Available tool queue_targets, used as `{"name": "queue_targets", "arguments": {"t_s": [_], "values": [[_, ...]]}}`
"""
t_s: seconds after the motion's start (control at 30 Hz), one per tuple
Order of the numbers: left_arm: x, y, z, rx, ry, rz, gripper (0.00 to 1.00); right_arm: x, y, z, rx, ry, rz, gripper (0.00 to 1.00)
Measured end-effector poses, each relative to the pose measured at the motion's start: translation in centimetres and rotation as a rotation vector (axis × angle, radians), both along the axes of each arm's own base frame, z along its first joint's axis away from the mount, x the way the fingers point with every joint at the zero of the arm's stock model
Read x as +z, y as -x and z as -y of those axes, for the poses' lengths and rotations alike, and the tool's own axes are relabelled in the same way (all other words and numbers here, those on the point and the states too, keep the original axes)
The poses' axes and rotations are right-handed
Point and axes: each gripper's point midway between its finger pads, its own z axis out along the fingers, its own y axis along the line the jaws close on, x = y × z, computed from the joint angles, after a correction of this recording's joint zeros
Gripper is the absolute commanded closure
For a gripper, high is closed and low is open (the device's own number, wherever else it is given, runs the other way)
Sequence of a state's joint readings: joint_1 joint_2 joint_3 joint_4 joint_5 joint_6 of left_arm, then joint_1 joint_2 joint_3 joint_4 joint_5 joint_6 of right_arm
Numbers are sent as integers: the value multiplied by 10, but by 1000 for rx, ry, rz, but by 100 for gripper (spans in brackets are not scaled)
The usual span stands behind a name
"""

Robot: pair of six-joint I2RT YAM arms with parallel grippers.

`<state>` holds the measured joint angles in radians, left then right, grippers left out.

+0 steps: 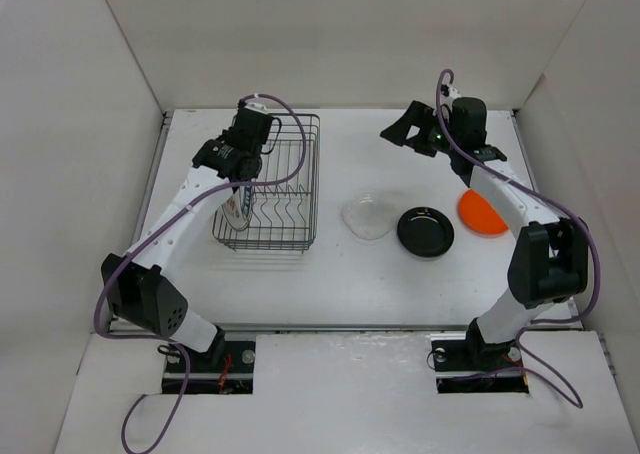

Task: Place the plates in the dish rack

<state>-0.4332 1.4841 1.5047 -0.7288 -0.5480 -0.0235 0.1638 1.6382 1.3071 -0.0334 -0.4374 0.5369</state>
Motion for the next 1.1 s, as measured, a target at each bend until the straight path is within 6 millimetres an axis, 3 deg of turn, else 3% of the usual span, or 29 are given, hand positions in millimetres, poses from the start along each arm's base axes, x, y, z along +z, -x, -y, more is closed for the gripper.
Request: {"name": "queue_targets", "arguments": {"t_s": [0.23,0.37,0.47,0.5,0.53,0.63,0.67,0.77,0.8,0.87,0.93,1.03,1.1], "values": [[-24,-2,3,-28,31,-36,99,2,1,1,10,8,9,0],[-44,1,-1,-27,35,-75,90,-4,0,6,22,48,22,0],[-55,0,-1,-33,46,-93,82,-22,-7,9,73,119,12,0],[-58,0,-1,-35,45,-98,78,-31,-10,10,98,142,0,0],[-60,0,0,-39,44,-102,66,-43,-12,11,133,173,-15,0],[-61,-3,-1,-45,47,-101,50,-84,-15,16,217,265,-71,0],[-61,-4,-1,-44,49,-97,40,-99,-11,18,237,292,-103,0],[-60,-7,1,-53,68,-91,27,-132,2,26,277,358,-185,9],[-59,-7,3,-59,74,-92,16,-137,5,28,284,377,-201,11],[-55,-8,8,-79,89,-95,0,-143,10,30,293,411,-220,19],[-43,-9,13,-96,108,-92,0,-145,12,26,308,433,-212,25],[0,-20,23,-129,150,-25,0,-150,18,19,337,456,-216,44],[38,-27,29,-153,185,52,0,-155,23,14,356,465,-226,46]]}}
